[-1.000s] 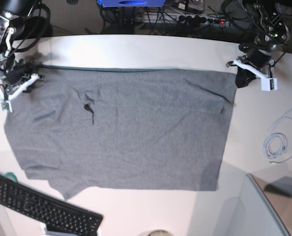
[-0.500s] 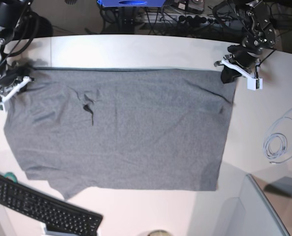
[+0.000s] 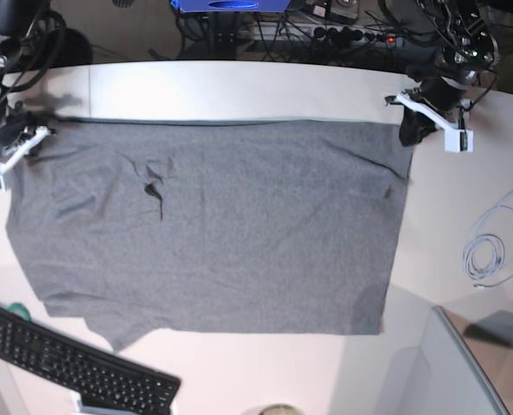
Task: Layout the t-shirt on the table in an organized manner, then fold the t-shirt properly
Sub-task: 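Pull the held grey shirt edge corners apart with both grippers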
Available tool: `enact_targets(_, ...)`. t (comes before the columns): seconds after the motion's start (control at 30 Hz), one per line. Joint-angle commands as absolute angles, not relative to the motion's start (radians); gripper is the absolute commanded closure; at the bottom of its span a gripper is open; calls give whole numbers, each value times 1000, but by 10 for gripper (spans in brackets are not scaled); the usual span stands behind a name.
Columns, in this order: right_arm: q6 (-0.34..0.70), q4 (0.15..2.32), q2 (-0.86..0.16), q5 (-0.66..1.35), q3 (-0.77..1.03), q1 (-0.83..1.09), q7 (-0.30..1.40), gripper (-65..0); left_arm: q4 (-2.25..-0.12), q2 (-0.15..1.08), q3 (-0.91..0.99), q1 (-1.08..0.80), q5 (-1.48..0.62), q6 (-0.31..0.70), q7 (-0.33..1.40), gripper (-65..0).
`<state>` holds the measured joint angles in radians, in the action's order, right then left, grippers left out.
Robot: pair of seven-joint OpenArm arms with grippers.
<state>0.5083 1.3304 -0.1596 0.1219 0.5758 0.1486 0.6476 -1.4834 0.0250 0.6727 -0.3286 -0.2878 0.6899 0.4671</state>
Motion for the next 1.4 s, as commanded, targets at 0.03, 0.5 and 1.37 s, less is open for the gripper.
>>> enact_targets(0.03,510,1376,-173,136,576,137,631,-17,-1471,35,674,-297,-291,698,450,0)
enact_targets(0.5,510,1236,-203,131,582,150,628,-17,-1132,97,665,-246,-288,698,328,0)
enact_targets(1.37,510,1326,-202,131,576,199,631,-17,-1236,54,667,-285,-289,698,326,0)
